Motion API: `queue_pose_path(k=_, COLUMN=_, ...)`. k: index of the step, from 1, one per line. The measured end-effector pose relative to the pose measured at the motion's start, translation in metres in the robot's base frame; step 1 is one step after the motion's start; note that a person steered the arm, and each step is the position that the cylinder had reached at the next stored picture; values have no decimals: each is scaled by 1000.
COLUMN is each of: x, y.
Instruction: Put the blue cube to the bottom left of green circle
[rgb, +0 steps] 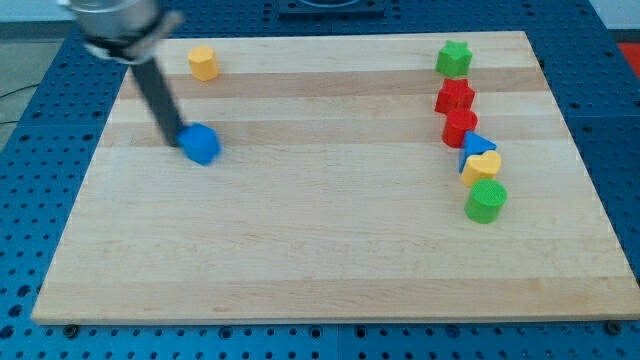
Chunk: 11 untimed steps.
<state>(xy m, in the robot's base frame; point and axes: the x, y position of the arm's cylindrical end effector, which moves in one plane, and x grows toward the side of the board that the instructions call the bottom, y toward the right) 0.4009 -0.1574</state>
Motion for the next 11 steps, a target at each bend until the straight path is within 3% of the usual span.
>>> queue_pose_path(k=1, x=24, y=92)
queue_pose_path(k=2, x=67, y=70)
queue_pose_path(k=4, x=143, y=124)
queue_pose_path(k=5, x=162, y=60)
queue_pose_path(k=6, x=189, y=115)
queue_pose_path(k=7, x=176, y=155)
queue_pose_path(k=8, x=173, y=130)
queue_pose_path(k=10, x=158, y=166)
queue_pose_path(k=11, x=157, y=151)
